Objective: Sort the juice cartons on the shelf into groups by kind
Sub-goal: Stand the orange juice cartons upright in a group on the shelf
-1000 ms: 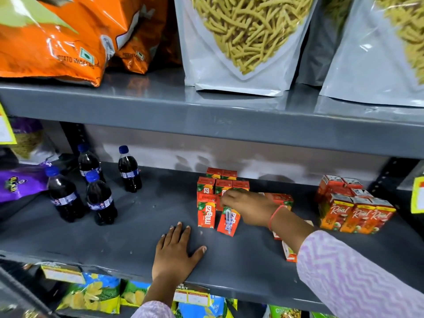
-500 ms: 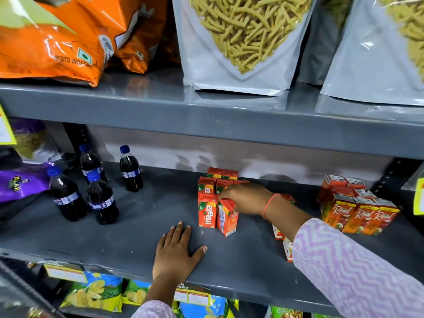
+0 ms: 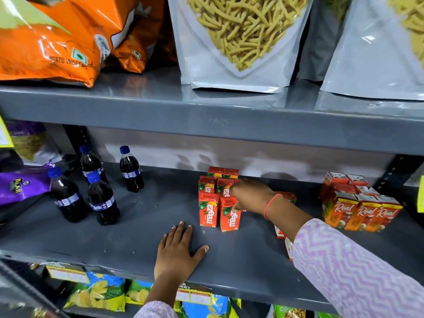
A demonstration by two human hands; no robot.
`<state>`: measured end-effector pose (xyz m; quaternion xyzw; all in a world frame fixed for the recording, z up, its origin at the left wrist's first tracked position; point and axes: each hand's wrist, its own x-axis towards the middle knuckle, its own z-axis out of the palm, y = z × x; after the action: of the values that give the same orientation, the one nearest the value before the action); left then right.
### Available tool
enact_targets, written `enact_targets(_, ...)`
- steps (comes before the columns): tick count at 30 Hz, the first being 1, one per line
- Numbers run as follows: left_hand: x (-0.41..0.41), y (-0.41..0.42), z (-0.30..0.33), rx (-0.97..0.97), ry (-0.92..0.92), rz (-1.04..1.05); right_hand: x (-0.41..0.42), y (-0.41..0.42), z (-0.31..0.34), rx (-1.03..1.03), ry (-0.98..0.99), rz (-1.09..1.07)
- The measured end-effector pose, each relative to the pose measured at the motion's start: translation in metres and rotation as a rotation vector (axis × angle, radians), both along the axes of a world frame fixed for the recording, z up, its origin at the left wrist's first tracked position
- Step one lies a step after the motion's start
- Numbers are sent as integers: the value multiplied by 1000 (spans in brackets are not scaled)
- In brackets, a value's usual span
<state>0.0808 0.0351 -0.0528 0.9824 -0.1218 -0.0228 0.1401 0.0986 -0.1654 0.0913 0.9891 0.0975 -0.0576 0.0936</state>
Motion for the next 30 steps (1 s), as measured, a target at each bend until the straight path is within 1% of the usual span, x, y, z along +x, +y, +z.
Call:
enact_targets(6,-1,0,1,-19,-21,7,-8,-4,-7,157,-33,-85)
enact_targets(9,0,0,3,-36,-20,9,-14,-32,-13,383,-180,-257)
enact_targets(10,0,0,3,-31,-18,8,-13,-46,-16,421,-236,-339)
enact_targets(12,0,-1,2,-31,-23,13,-11,-78,-27,429,-253,-505)
enact_targets(15,0,-1,-2,-48,-36,23,-12,-119,-51,307,-153,-708)
enact_targets(17,2,-2,-5,-62,-43,34,-10,-137,-70,202,-62,-709)
enact_targets(18,3,-2,-5,-64,-46,36,-8,-142,-78,180,-30,-690)
enact_targets(21,5,-2,-4,-49,-40,38,-1,-148,-89,229,-64,-660)
enact_targets(23,4,-2,-4,-42,-38,39,-1,-150,-88,300,-88,-679)
enact_targets(24,3,-2,-4,-40,-36,38,-2,-152,-86,349,-66,-687)
enact_targets(27,3,-1,-4,-31,-35,34,-7,-153,-71,562,-20,-680)
enact_targets(28,3,-1,-5,-21,-33,32,-8,-153,-65,645,-44,-662)
enact_targets(30,4,-2,-4,-12,-32,34,-12,-151,-44,739,-90,-626)
